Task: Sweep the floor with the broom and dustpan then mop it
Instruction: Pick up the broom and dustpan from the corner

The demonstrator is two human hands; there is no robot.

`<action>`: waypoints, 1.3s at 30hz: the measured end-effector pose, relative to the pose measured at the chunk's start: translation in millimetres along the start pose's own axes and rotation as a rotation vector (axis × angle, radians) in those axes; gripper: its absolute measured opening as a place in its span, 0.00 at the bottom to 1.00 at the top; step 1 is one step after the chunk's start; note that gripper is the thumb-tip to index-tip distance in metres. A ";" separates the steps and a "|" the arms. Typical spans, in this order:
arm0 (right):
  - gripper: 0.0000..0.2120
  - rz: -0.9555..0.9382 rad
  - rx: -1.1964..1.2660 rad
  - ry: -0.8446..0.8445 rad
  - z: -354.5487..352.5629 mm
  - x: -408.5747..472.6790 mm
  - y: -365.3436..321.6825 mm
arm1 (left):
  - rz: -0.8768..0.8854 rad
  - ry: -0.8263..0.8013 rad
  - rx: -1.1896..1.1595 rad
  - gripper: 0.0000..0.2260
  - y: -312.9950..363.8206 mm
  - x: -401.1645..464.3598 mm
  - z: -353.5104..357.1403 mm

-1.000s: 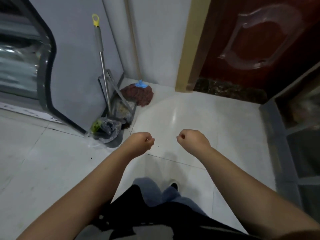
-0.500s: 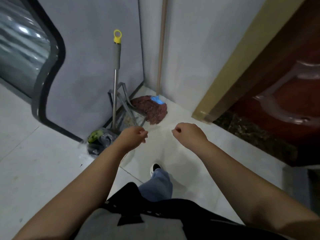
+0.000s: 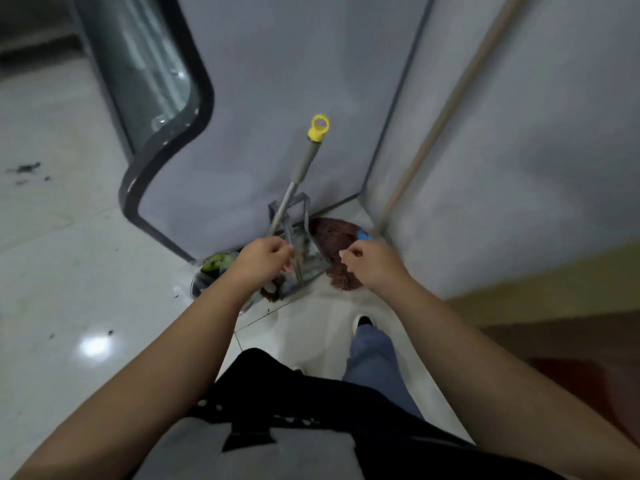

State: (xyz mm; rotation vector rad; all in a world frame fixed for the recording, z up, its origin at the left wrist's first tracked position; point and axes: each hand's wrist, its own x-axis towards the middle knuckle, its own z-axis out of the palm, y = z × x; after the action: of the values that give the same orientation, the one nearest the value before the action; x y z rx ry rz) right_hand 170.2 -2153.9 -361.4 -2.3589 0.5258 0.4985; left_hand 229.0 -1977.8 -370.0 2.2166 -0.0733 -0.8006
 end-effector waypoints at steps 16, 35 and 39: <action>0.22 -0.065 0.057 -0.369 -5.2 190.3 -49.9 | -0.386 0.411 -0.619 0.13 28.1 47.8 14.7; 0.21 -0.063 0.259 -0.170 30.1 220.8 -86.8 | -0.547 0.376 -0.991 0.13 -11.2 72.3 -5.0; 0.22 -0.078 0.201 -0.186 11.9 192.5 -89.0 | -0.530 0.373 -1.026 0.14 -5.9 68.5 -10.6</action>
State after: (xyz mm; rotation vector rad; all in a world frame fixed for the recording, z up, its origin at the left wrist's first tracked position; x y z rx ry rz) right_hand 374.2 -2129.1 -415.3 -2.1077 0.3782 0.5935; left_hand 288.8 -1986.7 -404.4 1.3395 0.9299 -0.4856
